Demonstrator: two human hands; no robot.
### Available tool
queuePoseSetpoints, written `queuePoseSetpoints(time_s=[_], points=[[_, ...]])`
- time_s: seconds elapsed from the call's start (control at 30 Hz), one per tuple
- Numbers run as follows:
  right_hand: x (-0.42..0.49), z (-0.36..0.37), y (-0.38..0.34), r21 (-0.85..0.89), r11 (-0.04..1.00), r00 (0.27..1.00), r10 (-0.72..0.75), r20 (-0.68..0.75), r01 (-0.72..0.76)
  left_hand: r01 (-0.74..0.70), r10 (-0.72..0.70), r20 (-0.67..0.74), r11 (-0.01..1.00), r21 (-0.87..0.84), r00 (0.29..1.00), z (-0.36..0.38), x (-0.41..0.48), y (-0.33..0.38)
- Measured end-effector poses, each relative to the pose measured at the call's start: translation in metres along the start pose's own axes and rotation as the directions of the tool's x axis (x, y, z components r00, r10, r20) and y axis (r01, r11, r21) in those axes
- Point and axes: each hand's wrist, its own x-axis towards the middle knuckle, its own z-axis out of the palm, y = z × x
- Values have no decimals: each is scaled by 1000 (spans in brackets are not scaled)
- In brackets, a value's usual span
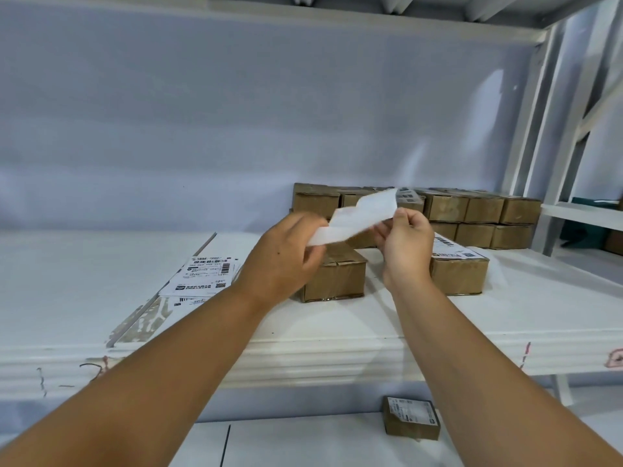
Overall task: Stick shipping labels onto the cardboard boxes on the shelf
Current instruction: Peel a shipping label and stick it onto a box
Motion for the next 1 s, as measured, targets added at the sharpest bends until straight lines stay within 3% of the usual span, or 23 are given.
queuePoseSetpoints(time_s=[0.17, 0.33, 0.47, 0.63, 0.83, 1.0], points=[[-3, 5, 1, 31, 999, 997, 4, 79, -6, -84, 83, 195, 996, -3, 977, 7, -5, 4], [-6, 4, 2, -213, 970, 993, -109, 52, 117, -93, 103, 218, 994, -55, 970, 5, -4, 5], [-8, 2, 4, -418, 873, 968, -235, 88, 250, -82, 91, 154, 994, -68, 984, 3, -3, 7], [-3, 1, 8, -487, 840, 969, -237, 70, 240, -67, 80, 124, 992, -104, 989, 4, -4, 5], [4, 0, 13, -589, 763, 951, -306, 32, 265, -169, 178, 32, 969, -182, 983, 4, -6, 9], [4, 2, 13, -579, 762, 941, -338, 23, 289, -88, 82, -33, 895, -438, 996, -3, -6, 16]])
